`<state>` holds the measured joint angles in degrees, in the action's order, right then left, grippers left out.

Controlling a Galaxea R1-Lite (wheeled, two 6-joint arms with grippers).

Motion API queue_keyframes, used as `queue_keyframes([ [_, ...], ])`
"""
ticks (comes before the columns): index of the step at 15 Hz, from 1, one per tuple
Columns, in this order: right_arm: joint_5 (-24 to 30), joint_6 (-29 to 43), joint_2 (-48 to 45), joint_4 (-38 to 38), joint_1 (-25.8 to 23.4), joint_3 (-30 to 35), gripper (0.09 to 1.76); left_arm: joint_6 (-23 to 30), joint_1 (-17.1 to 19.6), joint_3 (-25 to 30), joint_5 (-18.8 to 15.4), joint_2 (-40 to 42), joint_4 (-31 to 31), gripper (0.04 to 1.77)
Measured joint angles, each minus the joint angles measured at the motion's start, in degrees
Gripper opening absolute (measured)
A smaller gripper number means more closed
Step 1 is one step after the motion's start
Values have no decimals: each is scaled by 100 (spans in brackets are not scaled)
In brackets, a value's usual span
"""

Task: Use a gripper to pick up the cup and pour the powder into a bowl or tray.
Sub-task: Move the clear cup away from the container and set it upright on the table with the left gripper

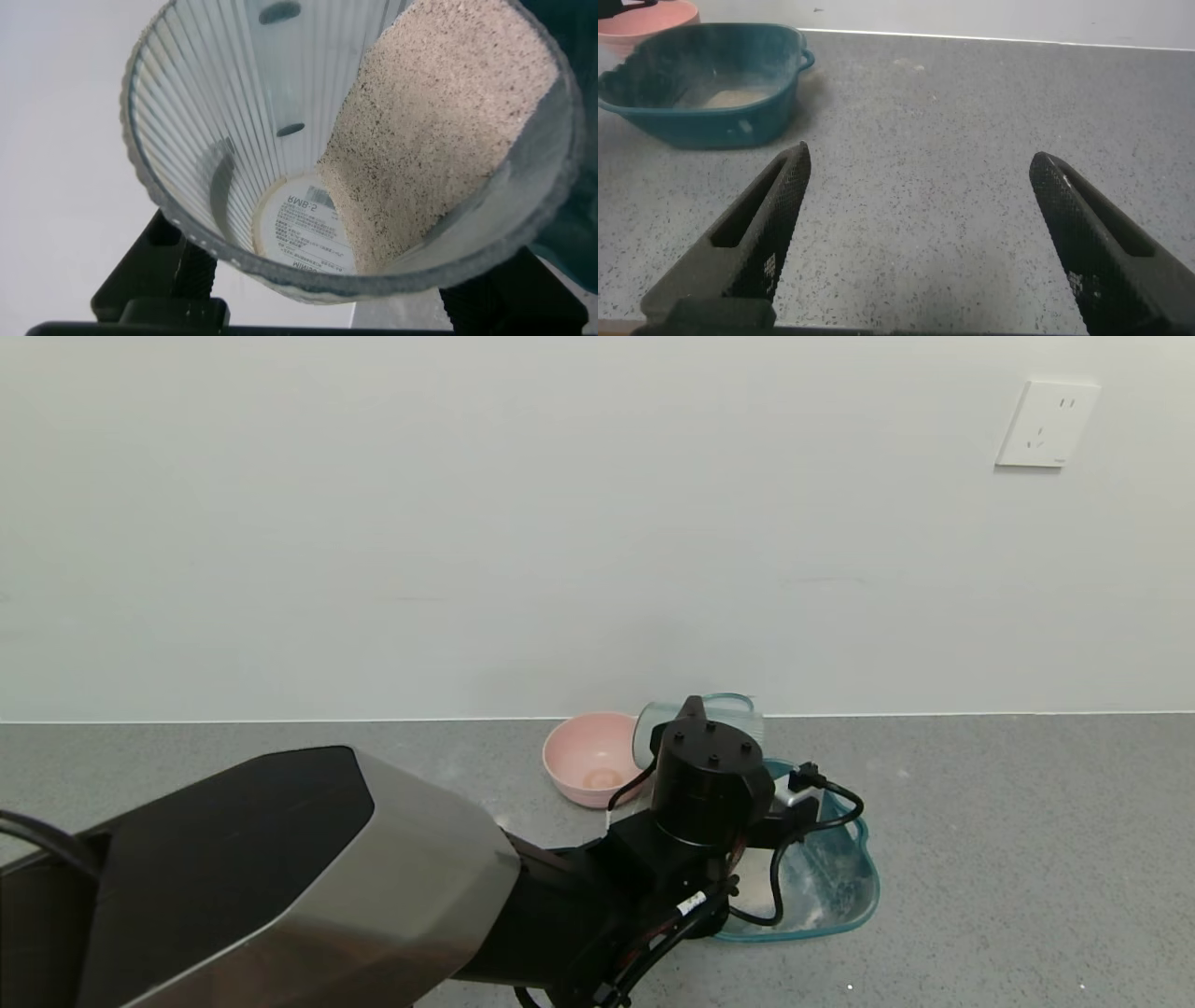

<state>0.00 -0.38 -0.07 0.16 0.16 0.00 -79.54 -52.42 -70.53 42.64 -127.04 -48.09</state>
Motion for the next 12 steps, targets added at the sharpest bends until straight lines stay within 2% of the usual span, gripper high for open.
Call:
queue_keyframes([
  [4,0,5,0,0,0,0,171,741,46,116,24,171,0,129],
  [8,0,0,0,2,0,0,171,1395,323,182,0,334,-4,129],
  [10,0,2,0,2,0,0,171,1582,488,245,-135,455,-15,129],
  [12,0,5,0,2,0,0,171,1816,673,256,-463,564,-15,129],
])
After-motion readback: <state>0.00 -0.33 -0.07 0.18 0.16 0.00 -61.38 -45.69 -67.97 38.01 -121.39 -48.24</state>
